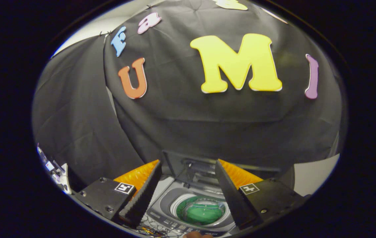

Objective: Put the clothes into the washing machine and then close the washing machine lid.

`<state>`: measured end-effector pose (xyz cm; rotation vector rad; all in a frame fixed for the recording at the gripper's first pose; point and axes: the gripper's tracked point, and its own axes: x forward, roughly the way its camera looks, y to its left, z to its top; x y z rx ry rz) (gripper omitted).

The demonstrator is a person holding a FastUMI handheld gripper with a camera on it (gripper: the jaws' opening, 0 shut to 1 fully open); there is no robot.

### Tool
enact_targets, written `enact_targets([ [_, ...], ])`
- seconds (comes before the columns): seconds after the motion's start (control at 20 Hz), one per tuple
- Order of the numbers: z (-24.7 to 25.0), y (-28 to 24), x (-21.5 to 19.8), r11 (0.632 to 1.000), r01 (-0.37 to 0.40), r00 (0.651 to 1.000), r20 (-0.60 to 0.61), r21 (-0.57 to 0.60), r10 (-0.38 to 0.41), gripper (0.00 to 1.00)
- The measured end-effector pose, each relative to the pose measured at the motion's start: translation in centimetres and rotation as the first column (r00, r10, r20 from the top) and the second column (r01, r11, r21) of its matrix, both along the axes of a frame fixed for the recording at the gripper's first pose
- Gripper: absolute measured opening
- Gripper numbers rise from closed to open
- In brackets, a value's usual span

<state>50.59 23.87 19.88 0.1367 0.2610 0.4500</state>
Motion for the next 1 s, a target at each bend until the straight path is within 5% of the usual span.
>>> enact_targets([
  [0.55,-3.8,-0.8,13.4,0.98,0.192,0.975,-0.104,-0.052,-0.197,1.0],
  [1.0,-9.5,-1.4,15.7,0.968,0.237,0.945,-0.213,-0.08,-0.249,1.0],
])
